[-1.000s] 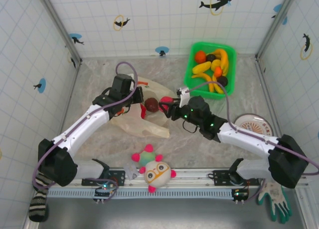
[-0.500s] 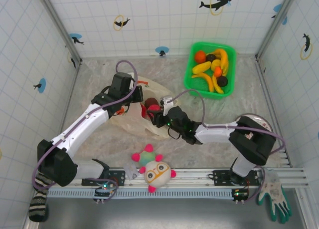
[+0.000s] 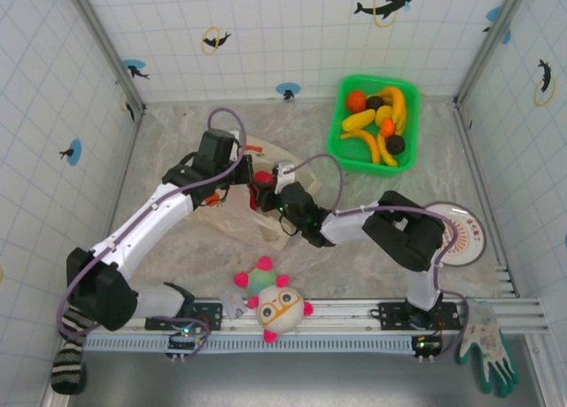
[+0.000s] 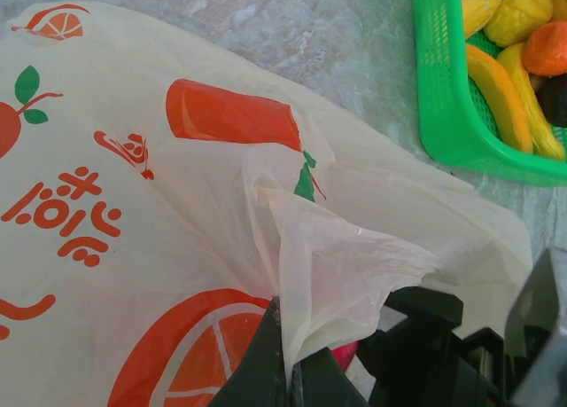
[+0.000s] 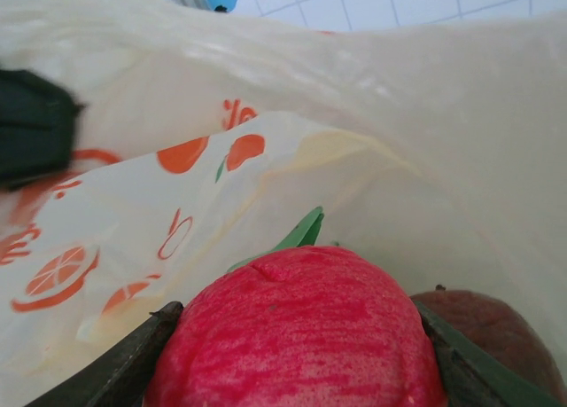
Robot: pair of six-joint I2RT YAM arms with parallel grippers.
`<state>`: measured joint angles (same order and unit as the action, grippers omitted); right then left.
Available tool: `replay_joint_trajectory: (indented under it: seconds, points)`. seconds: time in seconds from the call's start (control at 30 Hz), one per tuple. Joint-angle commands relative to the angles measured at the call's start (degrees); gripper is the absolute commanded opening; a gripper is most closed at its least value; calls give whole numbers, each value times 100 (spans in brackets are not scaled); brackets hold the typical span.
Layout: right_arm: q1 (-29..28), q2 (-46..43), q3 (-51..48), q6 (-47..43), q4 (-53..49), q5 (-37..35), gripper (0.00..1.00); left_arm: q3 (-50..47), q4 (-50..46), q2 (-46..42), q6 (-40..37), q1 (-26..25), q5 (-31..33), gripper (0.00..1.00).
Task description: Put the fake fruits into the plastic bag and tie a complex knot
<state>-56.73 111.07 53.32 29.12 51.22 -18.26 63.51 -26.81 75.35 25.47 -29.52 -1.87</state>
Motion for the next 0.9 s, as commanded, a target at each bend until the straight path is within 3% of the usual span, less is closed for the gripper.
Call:
replay_joint_trajectory:
  seconds: [0.0, 0.57, 0.87]
  points:
    - [133, 222, 301, 4, 458, -260, 59, 150, -158, 67, -113, 51, 130, 0]
    - [434, 1150, 1647, 94, -177, -56, 61, 74, -190, 173, -129, 51, 407, 0]
    - [494, 1427, 2020, 92, -396, -46, 73, 31, -175, 217, -128, 52, 477, 0]
